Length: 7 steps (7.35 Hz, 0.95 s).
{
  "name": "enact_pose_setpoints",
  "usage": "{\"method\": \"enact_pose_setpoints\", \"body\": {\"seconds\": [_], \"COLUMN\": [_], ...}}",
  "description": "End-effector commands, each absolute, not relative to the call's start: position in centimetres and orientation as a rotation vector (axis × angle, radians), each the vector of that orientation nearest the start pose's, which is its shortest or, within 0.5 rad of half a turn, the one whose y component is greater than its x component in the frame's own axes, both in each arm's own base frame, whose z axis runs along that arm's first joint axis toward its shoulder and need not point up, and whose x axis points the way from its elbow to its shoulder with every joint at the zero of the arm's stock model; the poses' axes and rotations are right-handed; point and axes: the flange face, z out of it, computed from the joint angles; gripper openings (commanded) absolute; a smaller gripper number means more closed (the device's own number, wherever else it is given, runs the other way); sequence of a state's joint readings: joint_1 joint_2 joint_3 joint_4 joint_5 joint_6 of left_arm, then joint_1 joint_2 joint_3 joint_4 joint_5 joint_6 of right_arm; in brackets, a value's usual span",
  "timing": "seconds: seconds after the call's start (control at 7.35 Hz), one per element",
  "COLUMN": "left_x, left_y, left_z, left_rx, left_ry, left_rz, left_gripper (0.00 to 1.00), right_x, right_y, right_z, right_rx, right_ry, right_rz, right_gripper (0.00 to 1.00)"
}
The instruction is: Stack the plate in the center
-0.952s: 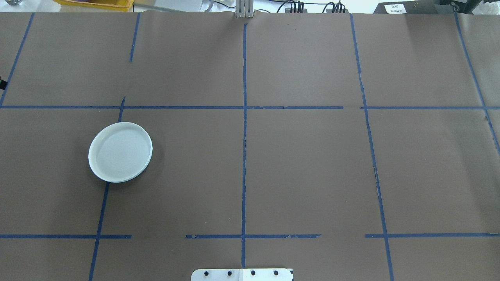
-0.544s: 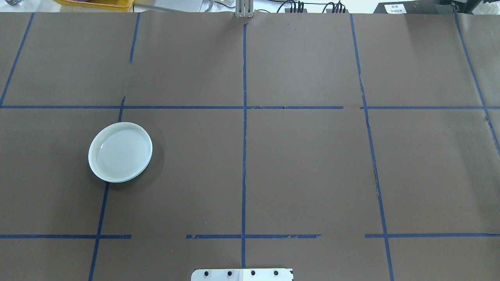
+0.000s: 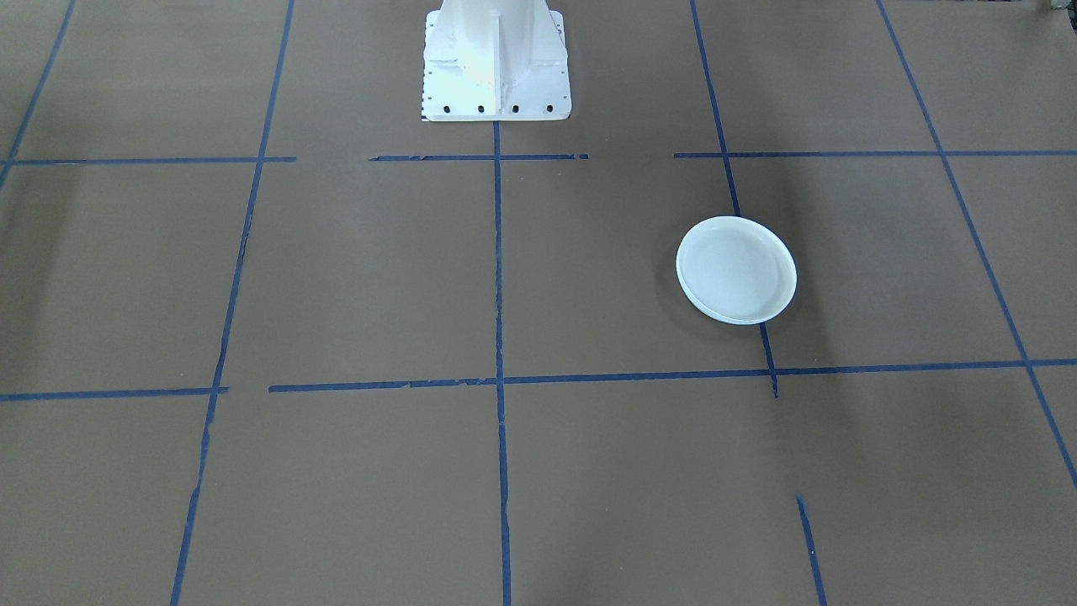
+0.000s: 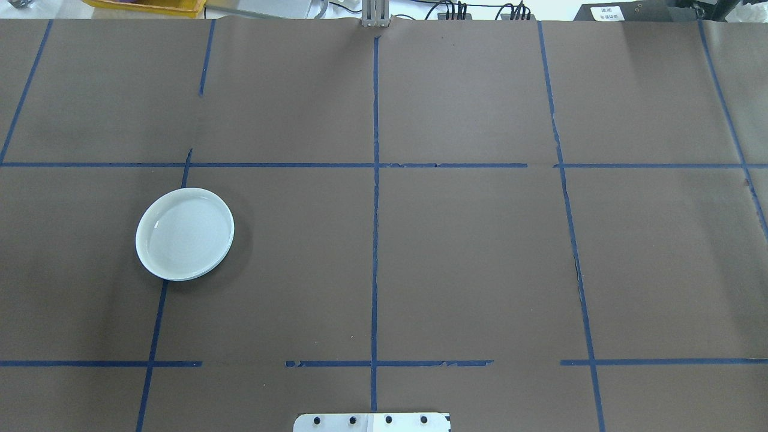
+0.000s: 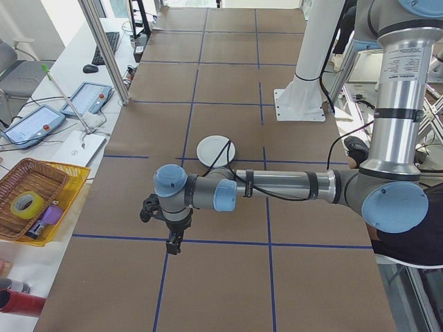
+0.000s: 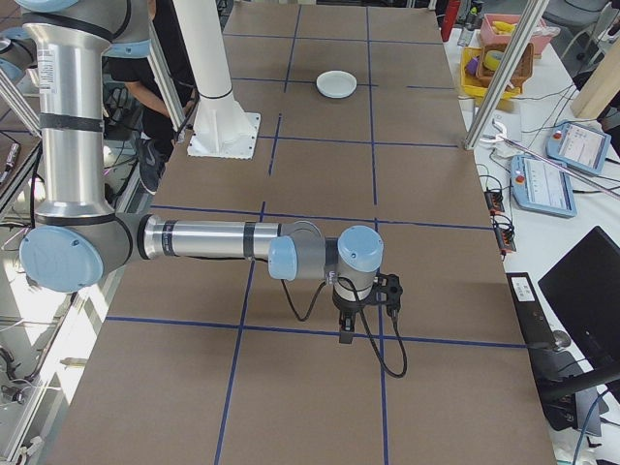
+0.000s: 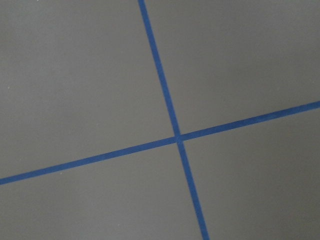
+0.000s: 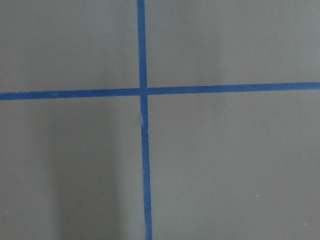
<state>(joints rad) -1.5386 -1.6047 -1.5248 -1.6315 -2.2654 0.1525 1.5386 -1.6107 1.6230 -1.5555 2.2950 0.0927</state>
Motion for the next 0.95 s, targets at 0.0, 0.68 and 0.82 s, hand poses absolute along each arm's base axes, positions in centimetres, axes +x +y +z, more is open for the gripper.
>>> {"method": "enact_pose_setpoints", "body": {"seconds": [0.0, 0.68, 0.82], "left_x": [-5.05, -5.91, -5.99], "left_y": [-50.03, -50.02, -50.01], "left_z": [66.96, 66.89, 66.89], "left_rx": [0.022, 0.030, 0.031], "left_ry": [0.787, 0.784, 0.784], "left_rz": [0.153, 0.137, 0.135], "left_gripper": [1.00, 1.00, 1.00], "right_x": [5.18, 5.19, 5.19], "right_y": [-47.89, -47.89, -47.89], "right_z": [65.41, 65.42, 65.42], "right_rx": [-0.019, -0.019, -0.019], "right_ry": [-0.726, -0.724, -0.724], "right_rz": [0.049, 0.047, 0.049], "right_gripper": [1.00, 1.00, 1.00]}}
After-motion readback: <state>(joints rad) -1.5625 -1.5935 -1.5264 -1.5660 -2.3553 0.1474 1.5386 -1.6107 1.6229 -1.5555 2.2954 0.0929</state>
